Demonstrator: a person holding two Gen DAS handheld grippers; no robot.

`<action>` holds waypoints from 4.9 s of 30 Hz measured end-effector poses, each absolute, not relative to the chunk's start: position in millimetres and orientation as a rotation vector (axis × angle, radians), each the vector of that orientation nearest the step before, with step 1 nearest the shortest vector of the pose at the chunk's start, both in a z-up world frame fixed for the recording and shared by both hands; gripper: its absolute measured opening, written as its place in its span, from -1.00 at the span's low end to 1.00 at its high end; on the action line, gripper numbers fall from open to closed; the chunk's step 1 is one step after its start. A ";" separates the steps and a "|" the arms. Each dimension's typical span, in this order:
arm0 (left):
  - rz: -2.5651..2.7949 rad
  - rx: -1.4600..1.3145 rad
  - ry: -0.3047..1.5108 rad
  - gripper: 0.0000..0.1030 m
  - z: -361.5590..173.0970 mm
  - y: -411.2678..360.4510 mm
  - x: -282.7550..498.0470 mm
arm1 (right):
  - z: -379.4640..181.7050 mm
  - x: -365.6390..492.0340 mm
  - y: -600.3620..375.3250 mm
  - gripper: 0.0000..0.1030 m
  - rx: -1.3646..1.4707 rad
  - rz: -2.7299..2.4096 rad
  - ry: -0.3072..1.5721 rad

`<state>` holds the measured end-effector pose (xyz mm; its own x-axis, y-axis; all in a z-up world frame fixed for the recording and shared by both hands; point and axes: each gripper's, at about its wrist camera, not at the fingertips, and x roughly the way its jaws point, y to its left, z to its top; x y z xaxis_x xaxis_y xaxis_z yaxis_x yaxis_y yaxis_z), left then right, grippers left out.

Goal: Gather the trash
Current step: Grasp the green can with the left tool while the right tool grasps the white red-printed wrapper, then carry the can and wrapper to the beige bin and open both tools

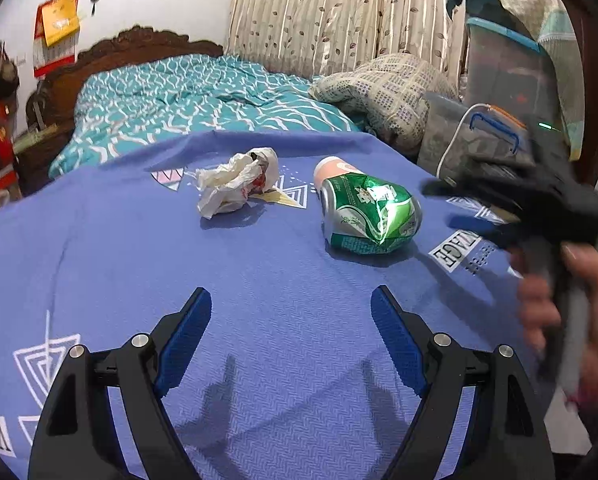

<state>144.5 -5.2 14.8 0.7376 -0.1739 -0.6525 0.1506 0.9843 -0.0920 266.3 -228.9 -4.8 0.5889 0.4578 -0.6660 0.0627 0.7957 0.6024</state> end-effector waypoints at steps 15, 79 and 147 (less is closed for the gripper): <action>-0.329 -0.429 0.802 0.31 3.4 54.7 164.5 | -5.7 184.4 -140.1 0.02 0.491 0.766 1.047; -0.470 -0.563 0.891 -0.27 2.8 90.9 182.6 | 8.6 162.6 -189.0 -0.49 0.303 0.407 0.898; -0.429 -0.792 1.137 0.41 -13.7 6.3 184.5 | -0.6 207.7 -213.0 -0.49 0.417 0.659 0.884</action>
